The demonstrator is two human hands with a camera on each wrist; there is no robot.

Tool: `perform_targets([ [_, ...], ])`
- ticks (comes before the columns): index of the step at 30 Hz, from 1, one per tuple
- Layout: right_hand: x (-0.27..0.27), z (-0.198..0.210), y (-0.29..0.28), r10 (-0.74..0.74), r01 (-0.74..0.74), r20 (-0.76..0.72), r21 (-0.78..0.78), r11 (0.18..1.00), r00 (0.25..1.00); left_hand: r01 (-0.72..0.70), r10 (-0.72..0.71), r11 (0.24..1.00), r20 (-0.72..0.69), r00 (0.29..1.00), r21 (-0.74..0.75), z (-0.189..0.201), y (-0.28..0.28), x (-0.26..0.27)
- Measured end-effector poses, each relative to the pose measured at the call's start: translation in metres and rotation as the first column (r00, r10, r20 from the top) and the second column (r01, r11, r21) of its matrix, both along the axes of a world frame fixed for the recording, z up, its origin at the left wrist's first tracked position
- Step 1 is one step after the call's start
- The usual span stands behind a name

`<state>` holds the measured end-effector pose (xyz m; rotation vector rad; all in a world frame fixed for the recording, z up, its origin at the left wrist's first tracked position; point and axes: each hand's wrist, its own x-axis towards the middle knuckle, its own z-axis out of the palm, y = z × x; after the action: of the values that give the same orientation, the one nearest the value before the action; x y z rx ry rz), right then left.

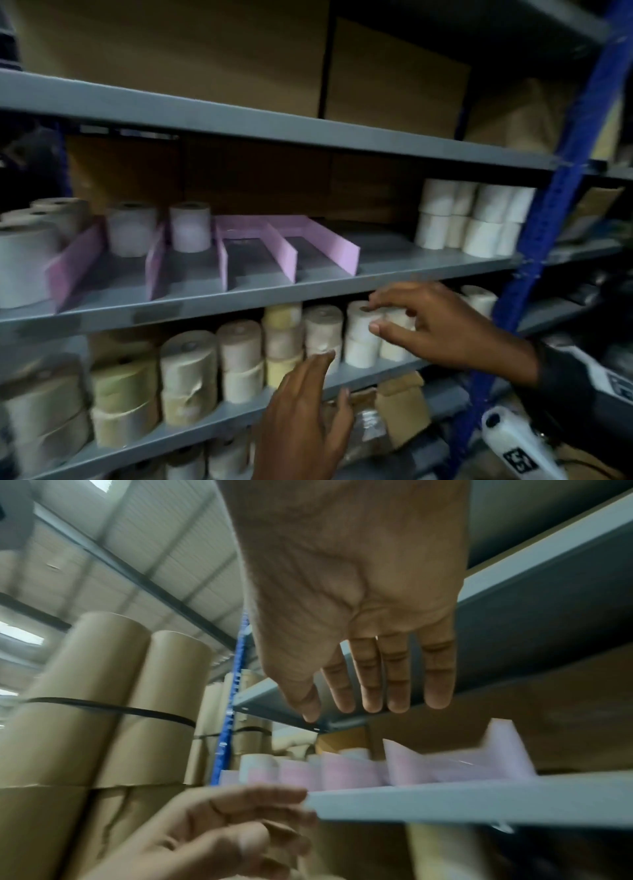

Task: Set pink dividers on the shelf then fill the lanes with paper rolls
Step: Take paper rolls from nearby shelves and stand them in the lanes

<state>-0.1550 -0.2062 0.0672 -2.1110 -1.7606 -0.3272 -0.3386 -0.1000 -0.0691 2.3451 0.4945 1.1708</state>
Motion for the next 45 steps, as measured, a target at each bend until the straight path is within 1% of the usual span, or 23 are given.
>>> perform_targets([
  [2, 0.028, -0.013, -0.025, -0.062, 0.061, -0.037, -0.028, 0.998, 0.997, 0.031, -0.032, 0.999, -0.014, 0.999, -0.033, -0.001, -0.023, 0.022],
  [4, 0.056, -0.023, -0.046, -0.114, 0.112, -0.076, -0.036, 0.993, 0.991, 0.063, -0.065, 0.997, -0.060, 0.996, -0.034, -0.003, -0.041, 0.045],
  [5, 0.073, -0.027, -0.059, -0.142, 0.140, -0.095, -0.031, 0.990, 0.985, 0.092, -0.093, 0.995, -0.069, 0.993, -0.024, -0.002, -0.050, 0.061],
  [8, 0.118, -0.035, -0.090, -0.200, 0.199, -0.135, -0.026, 0.980, 0.970, 0.132, -0.140, 0.988, -0.106, 0.985, -0.081, -0.003, -0.071, 0.111],
  [10, 0.153, -0.036, -0.111, -0.233, 0.231, -0.156, -0.030, 0.973, 0.960, 0.147, -0.154, 0.984, -0.059, 0.986, -0.103, 0.000, -0.086, 0.147],
  [13, 0.204, -0.036, -0.132, -0.252, 0.259, -0.165, 0.021, 0.966, 0.954, 0.141, -0.140, 0.985, 0.014, 0.990, -0.096, 0.013, -0.104, 0.199],
  [16, 0.250, -0.033, -0.143, -0.267, 0.279, -0.174, 0.044, 0.959, 0.948, 0.123, -0.122, 0.990, 0.009, 0.992, -0.070, 0.028, -0.111, 0.251],
  [18, 0.279, -0.028, -0.142, -0.254, 0.274, -0.204, 0.081, 0.958, 0.946, 0.135, -0.135, 0.990, -0.002, 0.991, -0.051, 0.041, -0.109, 0.280],
  [21, 0.318, -0.019, -0.129, -0.234, 0.266, -0.228, 0.125, 0.956, 0.945, 0.144, -0.145, 0.989, -0.027, 0.989, -0.018, 0.062, -0.093, 0.319],
  [23, 0.341, -0.009, -0.116, -0.225, 0.263, -0.238, 0.142, 0.954, 0.945, 0.127, -0.127, 0.992, -0.045, 0.991, -0.021, 0.076, -0.077, 0.343],
  [27, 0.387, 0.011, -0.074, -0.231, 0.272, -0.234, 0.163, 0.948, 0.945, 0.122, -0.127, 0.991, -0.100, 0.987, -0.057, 0.098, -0.042, 0.395],
  [30, 0.416, 0.032, -0.035, -0.208, 0.248, -0.194, 0.215, 0.944, 0.959, 0.135, -0.147, 0.984, -0.096, 0.984, -0.117, 0.114, -0.011, 0.435],
  [34, 0.454, 0.056, 0.016, -0.187, 0.230, -0.173, 0.271, 0.935, 0.967, 0.115, -0.119, 0.974, -0.007, 0.993, -0.197, 0.136, 0.031, 0.487],
  [36, 0.472, 0.071, 0.044, -0.198, 0.234, -0.154, 0.269, 0.934, 0.968, 0.133, -0.128, 0.959, 0.035, 0.991, -0.251, 0.145, 0.054, 0.514],
  [39, 0.493, 0.087, 0.073, -0.204, 0.234, -0.128, 0.289, 0.928, 0.970, 0.203, -0.201, 0.911, 0.042, 0.979, -0.359, 0.148, 0.083, 0.551],
  [41, 0.506, 0.093, 0.088, -0.205, 0.231, -0.113, 0.312, 0.922, 0.972, 0.223, -0.205, 0.878, 0.089, 0.975, -0.425, 0.146, 0.097, 0.571],
  [45, 0.525, 0.101, 0.109, -0.220, 0.229, -0.068, 0.179, 0.957, 0.973, 0.280, -0.195, 0.847, 0.226, 0.954, -0.451, 0.143, 0.117, 0.603],
])
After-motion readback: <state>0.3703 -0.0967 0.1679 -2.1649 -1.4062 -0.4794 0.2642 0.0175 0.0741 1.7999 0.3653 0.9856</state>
